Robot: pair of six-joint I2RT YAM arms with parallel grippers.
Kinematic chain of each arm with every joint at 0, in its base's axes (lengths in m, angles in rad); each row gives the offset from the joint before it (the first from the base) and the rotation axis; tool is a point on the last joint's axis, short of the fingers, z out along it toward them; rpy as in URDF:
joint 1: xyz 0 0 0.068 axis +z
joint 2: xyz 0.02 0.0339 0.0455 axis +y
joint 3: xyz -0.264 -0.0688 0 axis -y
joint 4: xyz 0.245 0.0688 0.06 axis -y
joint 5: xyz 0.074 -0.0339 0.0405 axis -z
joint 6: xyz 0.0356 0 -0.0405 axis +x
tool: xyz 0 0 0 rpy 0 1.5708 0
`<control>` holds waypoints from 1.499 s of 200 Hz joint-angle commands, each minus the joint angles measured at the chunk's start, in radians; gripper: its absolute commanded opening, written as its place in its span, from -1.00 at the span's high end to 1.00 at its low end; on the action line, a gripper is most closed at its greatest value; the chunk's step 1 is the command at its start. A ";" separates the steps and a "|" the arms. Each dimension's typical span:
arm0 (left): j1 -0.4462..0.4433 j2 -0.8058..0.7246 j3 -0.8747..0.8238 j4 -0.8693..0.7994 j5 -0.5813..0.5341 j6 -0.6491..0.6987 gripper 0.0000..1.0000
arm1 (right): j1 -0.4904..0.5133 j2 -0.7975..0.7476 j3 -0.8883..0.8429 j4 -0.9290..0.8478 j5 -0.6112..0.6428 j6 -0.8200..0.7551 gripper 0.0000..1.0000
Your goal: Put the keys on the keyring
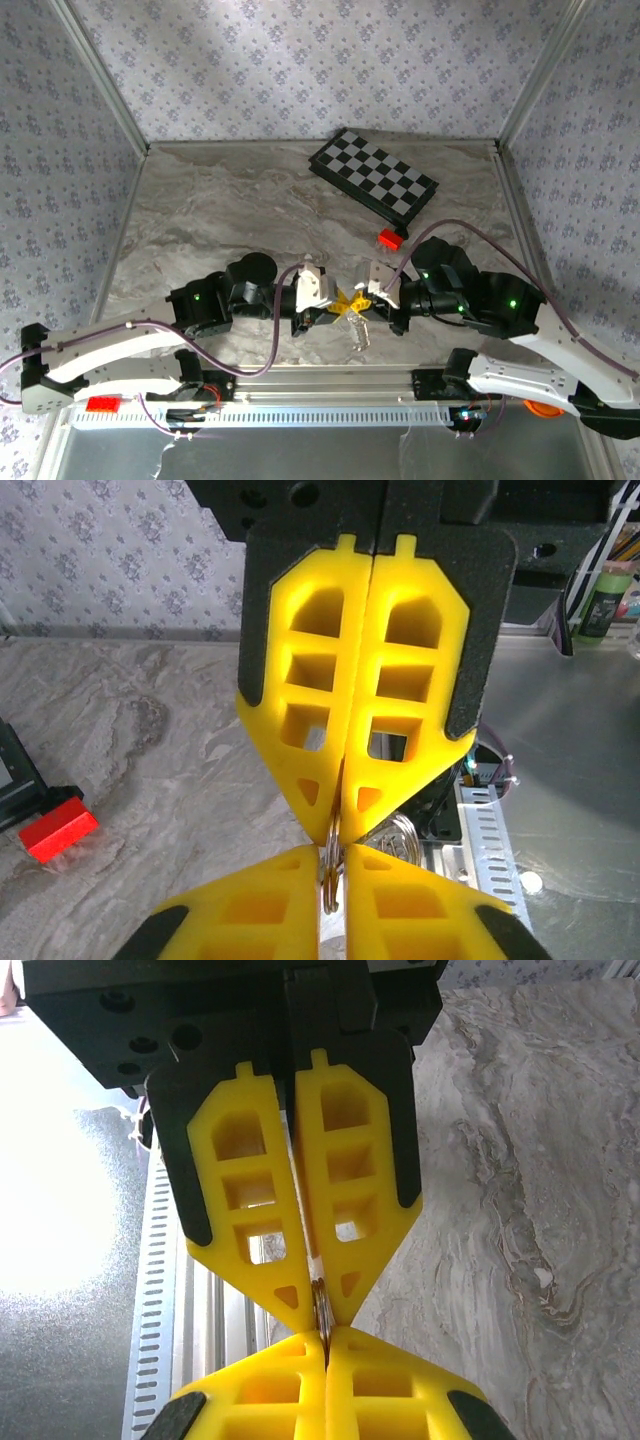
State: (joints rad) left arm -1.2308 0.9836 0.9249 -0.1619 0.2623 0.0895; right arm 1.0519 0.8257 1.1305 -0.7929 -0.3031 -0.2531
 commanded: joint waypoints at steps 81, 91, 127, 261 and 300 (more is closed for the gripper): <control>-0.003 -0.010 0.037 -0.008 0.002 0.009 0.76 | 0.025 0.018 0.015 -0.007 -0.018 -0.033 1.00; -0.004 -0.014 0.037 -0.011 0.003 0.009 0.80 | 0.023 0.019 0.015 -0.010 -0.018 -0.034 1.00; -0.004 -0.017 0.037 -0.016 0.006 0.010 1.00 | 0.032 0.018 0.015 -0.020 -0.024 -0.042 1.00; -0.004 -0.066 -0.023 0.309 0.104 -0.040 1.00 | 0.024 -0.132 -0.095 0.188 -0.056 0.058 0.73; -0.004 -0.071 -0.036 0.326 0.104 -0.055 1.00 | 0.016 -0.162 -0.110 0.187 -0.060 0.067 0.75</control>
State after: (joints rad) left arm -1.2308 0.9314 0.8890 0.0582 0.3523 0.0570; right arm 1.0729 0.6868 1.0389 -0.6151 -0.3325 -0.2100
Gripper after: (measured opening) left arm 0.047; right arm 0.127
